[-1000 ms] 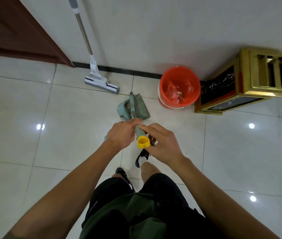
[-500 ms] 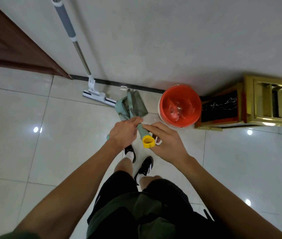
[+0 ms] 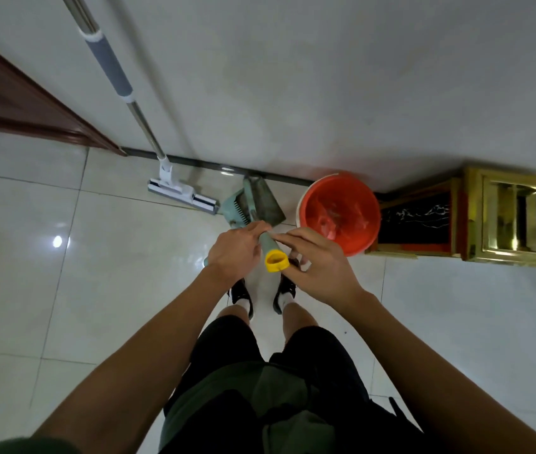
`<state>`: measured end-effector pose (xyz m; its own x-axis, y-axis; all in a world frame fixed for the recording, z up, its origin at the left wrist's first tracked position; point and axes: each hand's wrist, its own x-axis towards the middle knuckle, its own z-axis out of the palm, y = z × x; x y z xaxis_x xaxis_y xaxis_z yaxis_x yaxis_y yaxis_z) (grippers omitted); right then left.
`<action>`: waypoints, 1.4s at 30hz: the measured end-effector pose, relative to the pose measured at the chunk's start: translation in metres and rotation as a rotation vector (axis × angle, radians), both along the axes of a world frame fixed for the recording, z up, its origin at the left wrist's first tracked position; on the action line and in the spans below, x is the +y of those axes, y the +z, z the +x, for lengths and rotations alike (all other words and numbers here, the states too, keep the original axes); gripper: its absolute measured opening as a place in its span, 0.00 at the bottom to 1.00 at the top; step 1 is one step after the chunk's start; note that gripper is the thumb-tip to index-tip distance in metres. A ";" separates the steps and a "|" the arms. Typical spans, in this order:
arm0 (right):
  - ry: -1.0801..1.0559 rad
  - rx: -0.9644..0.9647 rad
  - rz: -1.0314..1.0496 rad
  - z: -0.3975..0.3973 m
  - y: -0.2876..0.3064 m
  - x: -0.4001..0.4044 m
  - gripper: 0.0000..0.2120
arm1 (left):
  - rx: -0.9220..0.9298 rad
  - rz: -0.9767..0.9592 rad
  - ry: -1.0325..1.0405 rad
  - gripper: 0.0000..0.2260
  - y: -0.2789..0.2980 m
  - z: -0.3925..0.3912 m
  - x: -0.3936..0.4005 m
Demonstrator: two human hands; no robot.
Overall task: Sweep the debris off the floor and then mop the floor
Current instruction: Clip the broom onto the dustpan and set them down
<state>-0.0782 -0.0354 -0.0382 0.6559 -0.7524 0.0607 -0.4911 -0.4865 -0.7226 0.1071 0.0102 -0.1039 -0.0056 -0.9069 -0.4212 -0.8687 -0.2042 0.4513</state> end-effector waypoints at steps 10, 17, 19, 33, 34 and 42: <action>0.002 0.045 0.067 -0.005 -0.004 -0.034 0.14 | -0.041 0.076 0.145 0.23 0.005 -0.008 -0.017; -0.025 0.055 0.096 -0.006 -0.002 -0.052 0.13 | 0.056 -0.004 0.415 0.20 0.001 -0.012 -0.016; -0.040 0.051 0.107 -0.006 -0.003 -0.055 0.13 | 0.074 -0.012 0.442 0.19 -0.003 -0.015 -0.014; -0.136 0.234 0.210 -0.010 -0.019 -0.078 0.15 | 0.176 -0.118 0.687 0.17 -0.008 -0.019 -0.041; -0.139 0.253 0.221 -0.010 -0.019 -0.079 0.15 | 0.177 -0.112 0.702 0.16 -0.008 -0.018 -0.043; -0.126 0.324 0.291 -0.004 -0.022 -0.082 0.16 | 0.036 0.012 0.615 0.15 -0.005 -0.010 -0.054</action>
